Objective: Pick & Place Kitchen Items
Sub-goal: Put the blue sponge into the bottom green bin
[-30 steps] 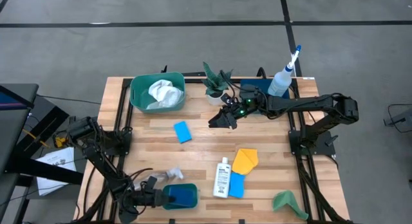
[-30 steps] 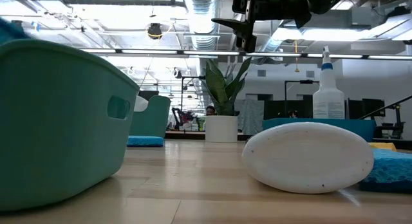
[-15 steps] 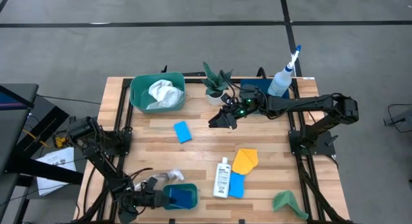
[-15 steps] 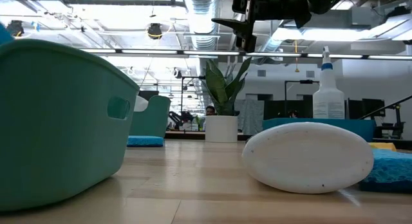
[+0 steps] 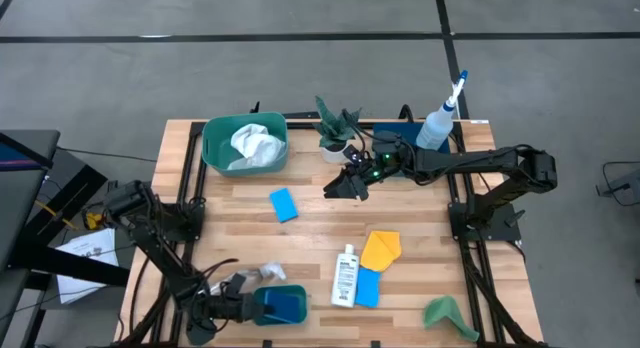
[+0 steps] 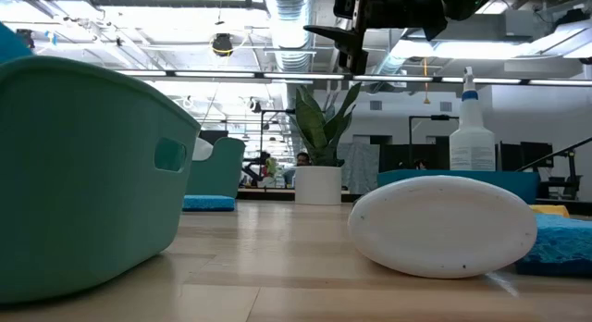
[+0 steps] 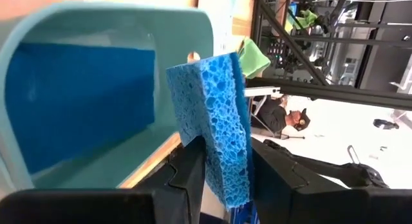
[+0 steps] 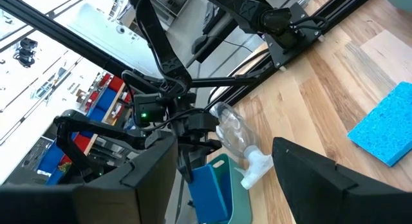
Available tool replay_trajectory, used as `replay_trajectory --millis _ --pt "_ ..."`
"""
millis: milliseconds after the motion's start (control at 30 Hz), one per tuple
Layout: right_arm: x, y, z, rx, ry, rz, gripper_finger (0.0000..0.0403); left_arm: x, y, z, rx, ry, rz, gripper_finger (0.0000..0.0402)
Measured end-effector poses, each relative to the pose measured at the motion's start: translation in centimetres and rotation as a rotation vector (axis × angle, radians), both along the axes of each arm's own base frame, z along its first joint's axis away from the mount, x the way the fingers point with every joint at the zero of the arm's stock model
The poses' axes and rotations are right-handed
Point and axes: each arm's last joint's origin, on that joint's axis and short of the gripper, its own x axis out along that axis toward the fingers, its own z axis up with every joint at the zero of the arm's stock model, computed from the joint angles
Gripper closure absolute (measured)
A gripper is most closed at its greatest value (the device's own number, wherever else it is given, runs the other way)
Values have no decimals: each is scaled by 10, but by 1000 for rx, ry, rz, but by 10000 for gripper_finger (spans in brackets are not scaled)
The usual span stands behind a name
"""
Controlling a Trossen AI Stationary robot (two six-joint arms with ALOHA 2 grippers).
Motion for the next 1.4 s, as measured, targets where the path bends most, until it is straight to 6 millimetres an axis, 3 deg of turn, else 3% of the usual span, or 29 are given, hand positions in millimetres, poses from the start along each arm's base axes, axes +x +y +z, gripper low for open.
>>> replay_trajectory --millis 267,433,800,933,1400 --pt "0 0 0 0 0 -1 159 6 5 -1 9 6 23 297" --pt "0 0 0 -7 -4 0 159 6 2 -2 0 46 -61 288" --pt "0 0 1 -6 -16 -1 159 4 -1 -2 -22 78 -129 150" --pt "0 0 1 -4 -15 -1 159 0 -4 -3 -36 101 -181 119" --pt "0 0 2 -4 -20 -1 159 -20 -12 22 -103 59 -257 109"
